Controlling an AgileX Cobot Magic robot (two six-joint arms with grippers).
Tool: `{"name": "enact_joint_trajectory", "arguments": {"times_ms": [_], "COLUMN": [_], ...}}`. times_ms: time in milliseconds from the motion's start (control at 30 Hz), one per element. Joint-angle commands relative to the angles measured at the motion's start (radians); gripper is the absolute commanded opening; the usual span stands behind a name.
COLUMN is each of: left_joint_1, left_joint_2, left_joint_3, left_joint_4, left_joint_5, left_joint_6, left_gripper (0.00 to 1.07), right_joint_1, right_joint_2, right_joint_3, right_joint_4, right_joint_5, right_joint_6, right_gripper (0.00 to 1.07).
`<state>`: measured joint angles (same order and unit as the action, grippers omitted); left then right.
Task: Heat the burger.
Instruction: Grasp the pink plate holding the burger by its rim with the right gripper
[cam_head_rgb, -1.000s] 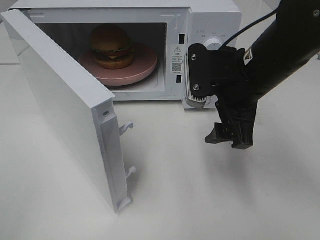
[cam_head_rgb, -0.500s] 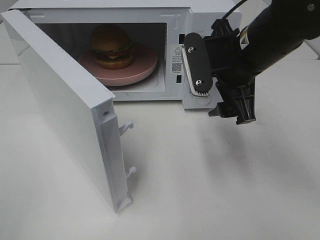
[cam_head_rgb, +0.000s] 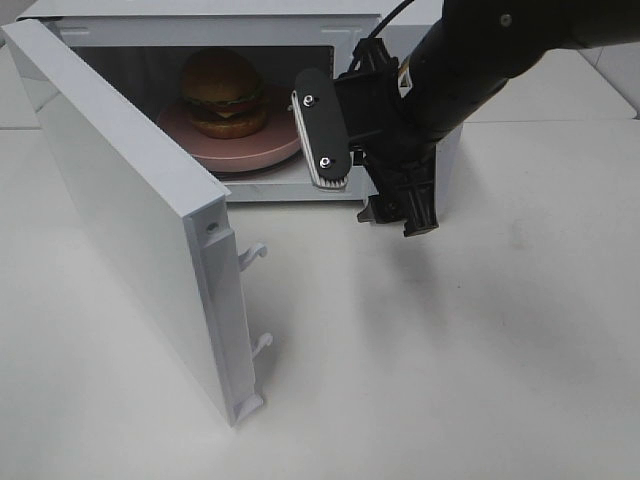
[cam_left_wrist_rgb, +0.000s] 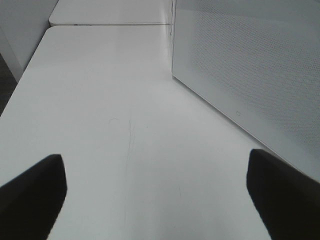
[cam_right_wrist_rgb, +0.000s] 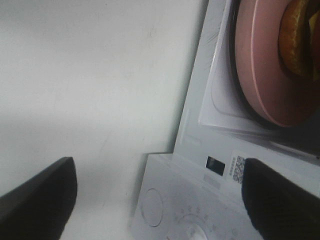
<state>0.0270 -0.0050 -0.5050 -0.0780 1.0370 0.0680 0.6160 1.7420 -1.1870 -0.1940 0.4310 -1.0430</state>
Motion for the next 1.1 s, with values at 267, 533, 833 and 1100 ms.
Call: {"name": "enact_joint_trajectory", "arguments": {"times_ms": [267, 533, 833, 1100], "left_joint_1": [0.002, 0.002, 0.002, 0.002], "left_joint_2": [-0.018, -0.018, -0.018, -0.018], "left_joint_3": [0.000, 0.000, 0.000, 0.000], "left_joint_4": [-0.003, -0.003, -0.003, -0.003], "left_joint_5": [-0.004, -0.004, -0.004, -0.004], "left_joint_6": [0.003, 0.003, 0.003, 0.003], "left_gripper": [0.89, 0.89, 0.89, 0.89], "right_joint_1": [0.010, 0.010, 0.010, 0.010], "right_joint_2": [0.123, 0.177, 0.253, 0.352], "right_joint_3": [-0.147, -0.172, -0.244, -0.352], "right_joint_4": [-0.095, -0.095, -0.084, -0.074], "right_joint_5": [-0.013, -0.091, -0.123, -0.125], "right_joint_6": [-0.008, -0.093, -0.108, -0.095], "right_gripper": [0.85, 0.84, 0.83, 0.82]}}
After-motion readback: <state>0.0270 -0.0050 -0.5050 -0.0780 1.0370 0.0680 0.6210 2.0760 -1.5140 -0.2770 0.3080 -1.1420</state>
